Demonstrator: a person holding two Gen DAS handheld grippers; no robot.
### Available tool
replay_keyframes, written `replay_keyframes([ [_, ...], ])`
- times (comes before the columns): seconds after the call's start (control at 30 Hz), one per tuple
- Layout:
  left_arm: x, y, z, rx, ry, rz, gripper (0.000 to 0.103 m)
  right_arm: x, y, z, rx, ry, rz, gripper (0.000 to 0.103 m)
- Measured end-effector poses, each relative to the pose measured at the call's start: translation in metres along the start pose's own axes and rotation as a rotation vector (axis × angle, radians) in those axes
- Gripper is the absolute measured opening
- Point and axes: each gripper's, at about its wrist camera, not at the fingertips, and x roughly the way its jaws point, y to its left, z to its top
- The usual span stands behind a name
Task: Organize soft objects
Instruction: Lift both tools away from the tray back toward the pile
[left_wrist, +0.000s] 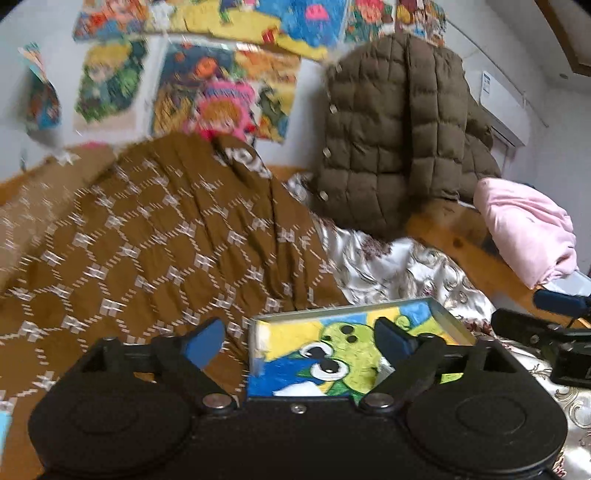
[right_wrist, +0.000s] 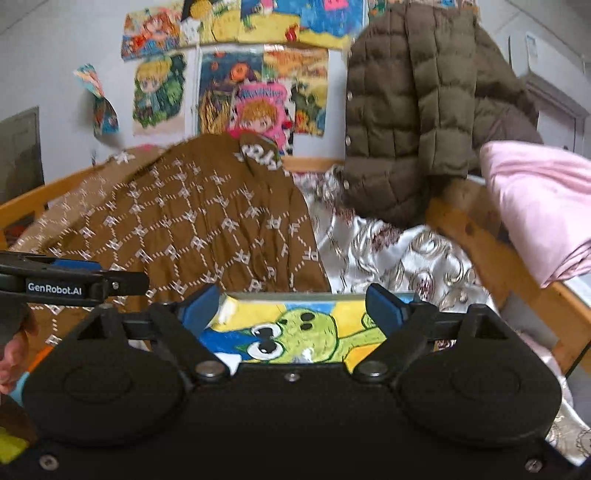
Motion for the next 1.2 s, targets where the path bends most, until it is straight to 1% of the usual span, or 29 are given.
replay_keyframes([
  [0.07, -0.019, 0.001, -0.003, 0.015, -0.019, 0.023, 0.094, -0.018, 0.005, 0.006, -0.010, -0.020, 0.009, 0.085],
  [0.13, -0.037, 0.002, -0.006, 0.028, -0.024, 0.040, 0.095, -0.036, 0.010, 0.011, -0.014, -0.050, 0.030, 0.089],
  [0.2, -0.054, 0.004, -0.008, 0.033, -0.030, 0.056, 0.096, -0.053, 0.012, 0.014, -0.017, -0.074, 0.042, 0.096],
  [0.3, -0.082, 0.006, -0.013, 0.031, -0.041, 0.078, 0.100, -0.080, 0.018, 0.017, -0.036, -0.109, 0.052, 0.102],
  [0.5, -0.131, 0.005, -0.027, 0.050, -0.078, 0.093, 0.102, -0.133, 0.032, 0.013, -0.068, -0.164, 0.075, 0.102],
  [0.67, -0.170, 0.002, -0.044, 0.059, -0.154, 0.092, 0.102, -0.167, 0.039, 0.004, -0.074, -0.193, 0.092, 0.102],
  [0.8, -0.188, 0.001, -0.062, 0.049, -0.170, 0.087, 0.102, -0.196, 0.042, -0.010, -0.055, -0.210, 0.093, 0.102],
  [0.9, -0.197, 0.006, -0.080, 0.022, -0.182, 0.087, 0.102, -0.208, 0.044, -0.024, -0.047, -0.216, 0.090, 0.102],
  [1.0, -0.201, 0.012, -0.097, 0.012, -0.153, 0.088, 0.102, -0.218, 0.047, -0.042, -0.050, -0.212, 0.083, 0.102],
  [1.2, -0.200, 0.018, -0.129, 0.050, -0.062, 0.095, 0.102, -0.224, 0.060, -0.080, -0.076, -0.182, 0.069, 0.103],
])
